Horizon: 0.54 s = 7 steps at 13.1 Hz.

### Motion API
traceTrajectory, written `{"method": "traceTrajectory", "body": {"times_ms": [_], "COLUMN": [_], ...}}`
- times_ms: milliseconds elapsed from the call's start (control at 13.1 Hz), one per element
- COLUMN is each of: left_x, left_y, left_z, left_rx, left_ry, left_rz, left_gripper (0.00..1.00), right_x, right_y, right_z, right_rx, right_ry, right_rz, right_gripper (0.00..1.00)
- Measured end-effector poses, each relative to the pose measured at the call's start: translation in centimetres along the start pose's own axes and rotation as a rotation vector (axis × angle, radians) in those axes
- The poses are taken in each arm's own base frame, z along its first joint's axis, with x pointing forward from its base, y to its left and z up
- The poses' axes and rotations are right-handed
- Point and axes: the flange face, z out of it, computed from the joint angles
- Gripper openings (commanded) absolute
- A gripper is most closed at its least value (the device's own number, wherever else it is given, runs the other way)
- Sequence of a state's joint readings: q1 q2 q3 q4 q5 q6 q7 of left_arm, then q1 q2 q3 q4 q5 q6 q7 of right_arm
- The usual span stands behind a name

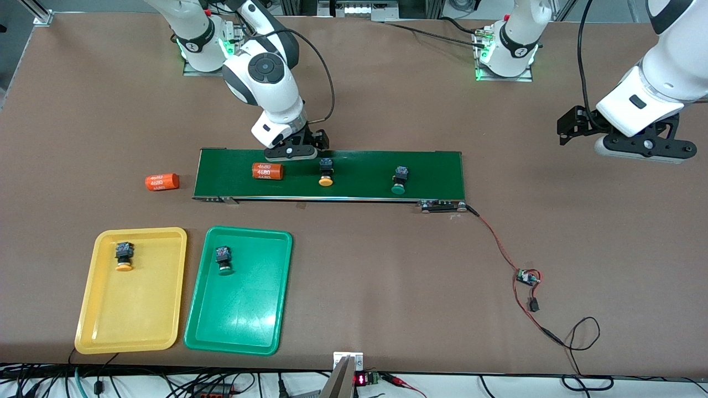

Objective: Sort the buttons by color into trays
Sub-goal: 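Grasp the yellow button with the right gripper and lift it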

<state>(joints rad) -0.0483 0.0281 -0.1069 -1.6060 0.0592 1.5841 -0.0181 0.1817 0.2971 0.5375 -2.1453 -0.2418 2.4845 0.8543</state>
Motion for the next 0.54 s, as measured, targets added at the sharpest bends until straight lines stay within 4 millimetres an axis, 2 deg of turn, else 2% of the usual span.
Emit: {"method": "traceTrajectory", "body": {"times_ms": [229, 535], "left_x": [0.0, 0.1], "left_y": [0.0, -0.2], "left_z": [0.0, 0.2], "left_rx": [0.0, 0.0], "left_ry": [0.0, -0.005], "left_rz": [0.0, -0.003], "left_gripper": [1.0, 1.0], "right_x": [0.5, 0.4], "right_y": [0.1, 0.4], "right_z": [0.2, 2.2], "right_rx": [-0.017, -0.041], "right_ry": [-0.018, -0.038], "right_rz": [0.015, 0.025], "right_gripper": [1.0, 1.0]}}
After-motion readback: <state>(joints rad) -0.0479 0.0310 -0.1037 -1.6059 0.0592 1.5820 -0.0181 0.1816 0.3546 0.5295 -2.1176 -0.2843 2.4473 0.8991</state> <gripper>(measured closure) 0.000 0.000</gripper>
